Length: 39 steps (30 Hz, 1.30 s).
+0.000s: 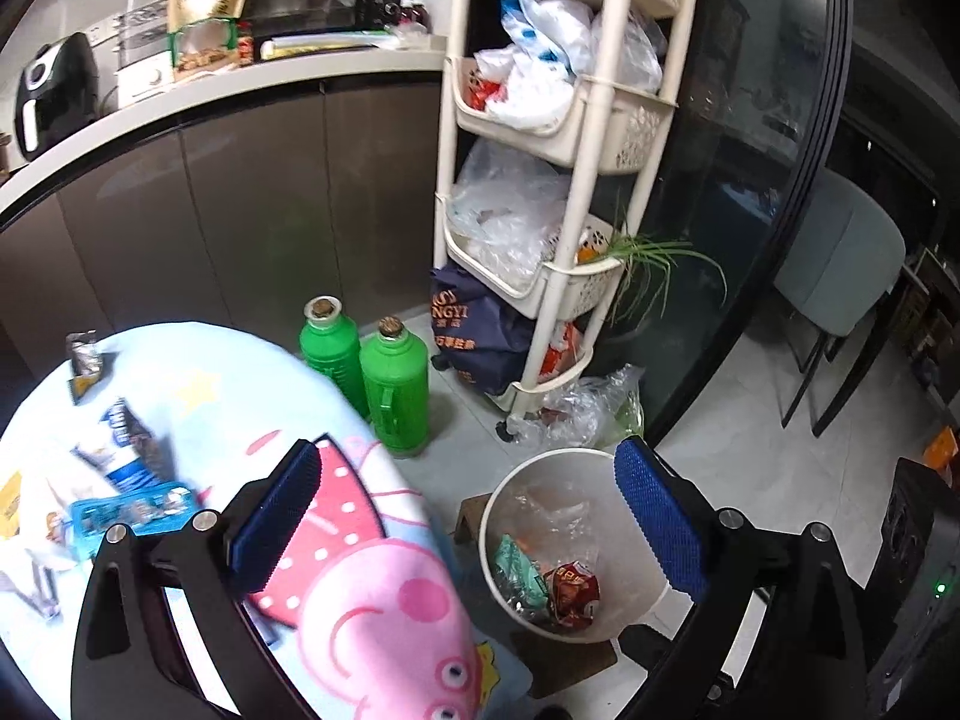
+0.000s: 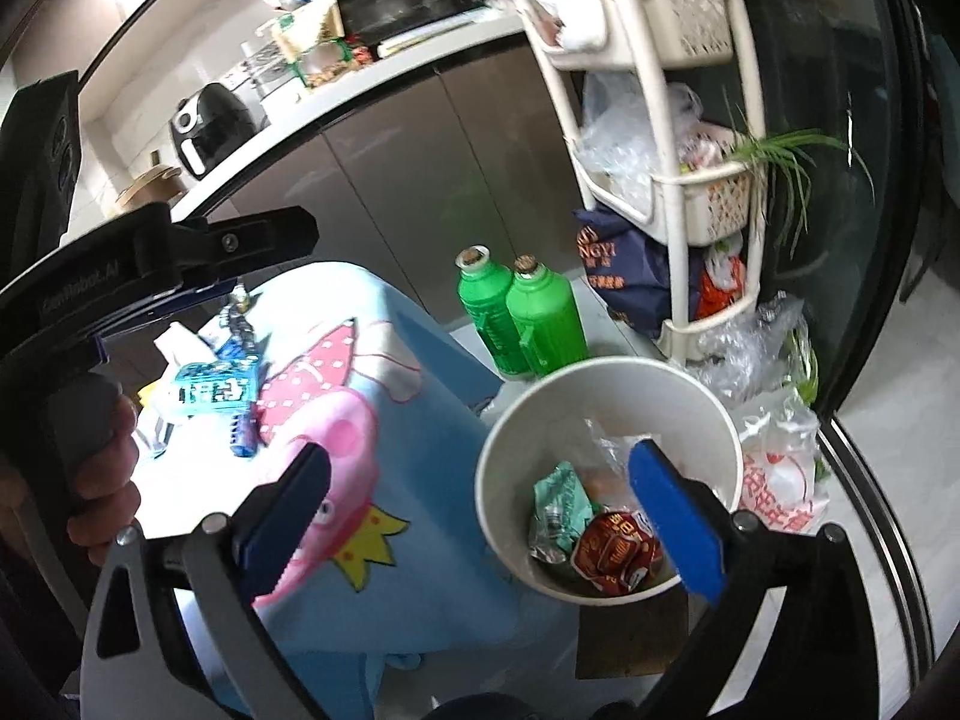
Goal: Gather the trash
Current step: 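Move both open tools back over the table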
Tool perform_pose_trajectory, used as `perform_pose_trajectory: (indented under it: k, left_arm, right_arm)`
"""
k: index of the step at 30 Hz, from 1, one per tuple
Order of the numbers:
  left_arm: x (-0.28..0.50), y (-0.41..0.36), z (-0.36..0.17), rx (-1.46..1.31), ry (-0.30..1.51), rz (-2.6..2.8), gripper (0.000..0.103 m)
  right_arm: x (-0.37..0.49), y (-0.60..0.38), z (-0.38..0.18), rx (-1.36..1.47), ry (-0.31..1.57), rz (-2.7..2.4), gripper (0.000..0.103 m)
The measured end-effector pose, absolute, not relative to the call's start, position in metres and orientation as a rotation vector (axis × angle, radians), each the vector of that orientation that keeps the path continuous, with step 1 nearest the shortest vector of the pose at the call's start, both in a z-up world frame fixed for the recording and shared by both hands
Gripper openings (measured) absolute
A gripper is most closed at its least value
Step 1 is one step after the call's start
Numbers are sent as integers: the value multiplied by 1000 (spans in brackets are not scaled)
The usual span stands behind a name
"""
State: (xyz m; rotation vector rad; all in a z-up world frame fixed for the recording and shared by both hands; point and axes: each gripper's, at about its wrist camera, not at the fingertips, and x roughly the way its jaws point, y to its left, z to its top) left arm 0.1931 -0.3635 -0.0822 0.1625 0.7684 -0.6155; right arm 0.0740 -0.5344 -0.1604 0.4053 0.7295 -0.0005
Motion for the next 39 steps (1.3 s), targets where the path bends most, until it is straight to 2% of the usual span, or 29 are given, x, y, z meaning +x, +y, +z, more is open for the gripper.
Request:
perform_pose_trajectory:
  k: [10, 21, 33, 39]
  left_arm:
    - [156, -286, -35, 119, 714, -530, 95]
    - [135, -171, -32, 59, 760, -333, 95]
    - [142, -34, -58, -20, 791, -178, 94]
    - [148, 1, -74, -58, 827, -171, 94]
  right_arm:
    - [58, -483, -103, 310, 669, 67, 100]
    - [56, -404, -65, 205, 652, 154, 100]
    - [97, -314, -74, 153, 737, 314, 100]
    - [147, -284, -98, 113, 819, 312, 98]
